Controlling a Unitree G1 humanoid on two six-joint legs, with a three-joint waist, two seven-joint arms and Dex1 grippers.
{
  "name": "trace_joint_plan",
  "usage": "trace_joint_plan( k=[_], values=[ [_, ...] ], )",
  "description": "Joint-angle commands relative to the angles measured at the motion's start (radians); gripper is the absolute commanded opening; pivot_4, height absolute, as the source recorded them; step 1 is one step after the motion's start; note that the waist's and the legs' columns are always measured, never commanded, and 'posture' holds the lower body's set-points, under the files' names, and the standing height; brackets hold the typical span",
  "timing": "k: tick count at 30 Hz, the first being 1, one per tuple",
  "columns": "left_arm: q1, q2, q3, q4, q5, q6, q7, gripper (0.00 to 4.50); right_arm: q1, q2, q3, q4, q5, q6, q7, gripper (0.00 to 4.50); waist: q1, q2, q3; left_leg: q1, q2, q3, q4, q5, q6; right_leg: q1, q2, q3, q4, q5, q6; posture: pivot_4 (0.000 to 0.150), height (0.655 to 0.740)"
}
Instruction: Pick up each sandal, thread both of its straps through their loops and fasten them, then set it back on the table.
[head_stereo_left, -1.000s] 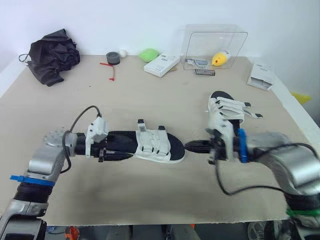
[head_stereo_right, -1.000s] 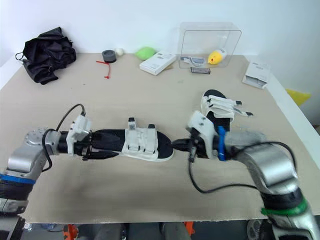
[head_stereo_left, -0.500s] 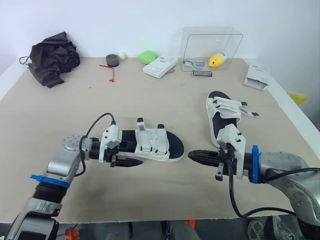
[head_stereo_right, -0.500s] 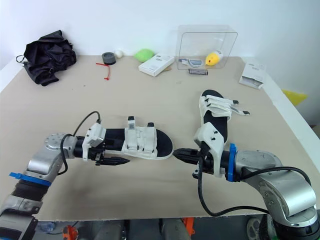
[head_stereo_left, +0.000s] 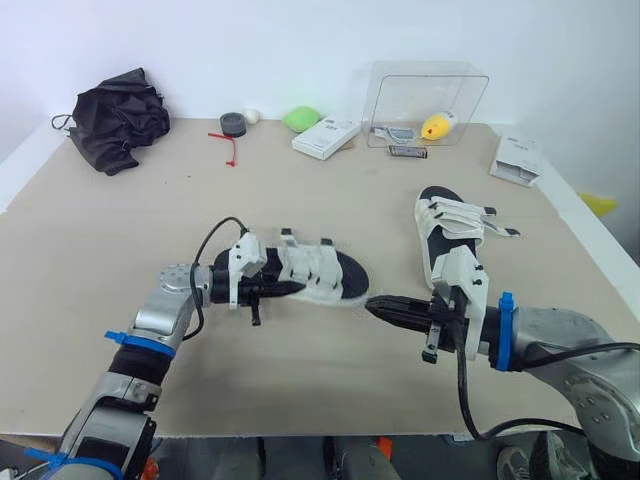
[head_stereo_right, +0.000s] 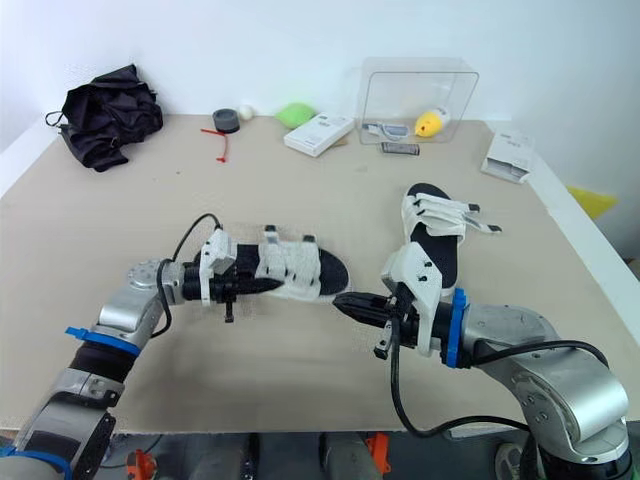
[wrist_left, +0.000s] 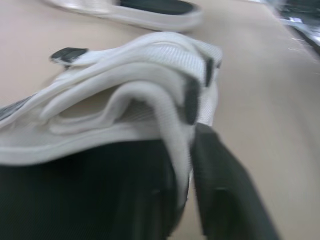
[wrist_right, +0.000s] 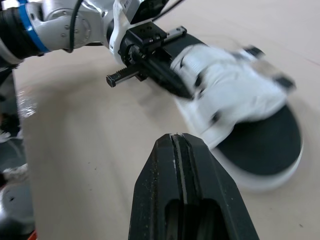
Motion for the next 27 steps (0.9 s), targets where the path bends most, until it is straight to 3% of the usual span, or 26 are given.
trace_joint_plan(
  k=[1, 4, 11, 16, 19, 21, 22, 23, 27],
  values=[
    [-0.035, 0.004, 0.102, 0.012, 0.021, 0.107, 0.221, 0.08, -0.03, 0.002, 0.016, -0.003, 0.01, -0.043, -0.009, 0.0, -0.006, 0.0, 0.0, 0.0, 0.0, 0.0, 0.0, 0.001, 0.002, 0.0, 0.0, 0.0, 0.0, 0.001, -0.001, 0.15, 0.74],
    [-0.066, 0.013, 0.155, 0.035, 0.042, 0.147, 0.362, 0.08, -0.052, 0.005, 0.046, 0.011, 0.008, -0.059, -0.009, 0.0, -0.007, 0.0, 0.0, 0.001, 0.0, 0.0, 0.0, 0.003, 0.005, 0.0, 0.001, 0.0, 0.0, 0.004, -0.001, 0.15, 0.74],
    [-0.2, 0.05, 0.333, 0.29, 0.093, 0.195, 0.793, 0.08, -0.132, 0.035, 0.153, 0.048, -0.006, -0.092, -0.008, 0.0, -0.008, -0.001, 0.001, 0.0, 0.001, -0.002, -0.002, 0.005, 0.007, -0.001, 0.001, -0.001, 0.0, 0.006, -0.001, 0.15, 0.74],
    [-0.236, 0.057, 0.372, 0.402, 0.104, 0.168, 0.87, 0.08, -0.164, 0.052, 0.214, 0.056, -0.016, -0.11, -0.007, 0.0, -0.006, -0.001, 0.0, -0.002, -0.002, -0.002, -0.002, 0.005, 0.007, -0.001, -0.003, -0.003, 0.0, 0.004, 0.001, 0.15, 0.74],
    [-0.247, 0.047, 0.378, 0.437, 0.104, 0.125, 0.877, 0.9, -0.164, 0.051, 0.209, 0.06, -0.013, -0.127, 0.002, 0.0, -0.005, 0.0, 0.0, -0.002, -0.004, -0.002, -0.002, 0.005, 0.007, -0.001, -0.005, -0.002, 0.0, 0.005, 0.002, 0.15, 0.74],
    [-0.259, 0.047, 0.375, 0.452, 0.106, 0.096, 0.874, 1.81, -0.166, 0.05, 0.207, 0.067, -0.015, -0.134, 0.002, 0.0, -0.005, -0.001, 0.0, -0.002, -0.004, -0.002, -0.002, 0.005, 0.006, -0.001, -0.006, -0.002, 0.0, 0.005, 0.003, 0.15, 0.74],
    [-0.264, 0.049, 0.371, 0.457, 0.109, 0.092, 0.87, 2.02, -0.167, 0.05, 0.209, 0.069, -0.017, -0.137, 0.001, 0.0, -0.005, -0.001, 0.0, -0.002, -0.004, -0.002, -0.002, 0.005, 0.006, -0.001, -0.005, -0.002, 0.0, 0.005, 0.002, 0.15, 0.74],
    [-0.269, 0.052, 0.368, 0.459, 0.113, 0.089, 0.87, 2.62, -0.168, 0.05, 0.209, 0.072, -0.016, -0.139, 0.002, 0.0, -0.005, -0.001, 0.0, -0.002, -0.004, -0.002, -0.002, 0.005, 0.006, -0.001, -0.005, -0.003, 0.0, 0.005, 0.002, 0.15, 0.74],
    [-0.27, 0.075, 0.36, 0.451, 0.129, 0.097, 0.871, 4.32, -0.171, 0.048, 0.205, 0.084, -0.018, -0.149, 0.007, 0.0, -0.007, -0.001, 0.0, -0.002, -0.003, -0.003, -0.002, 0.006, 0.005, -0.001, -0.004, -0.003, 0.0, 0.006, 0.001, 0.15, 0.74]
  ],
)
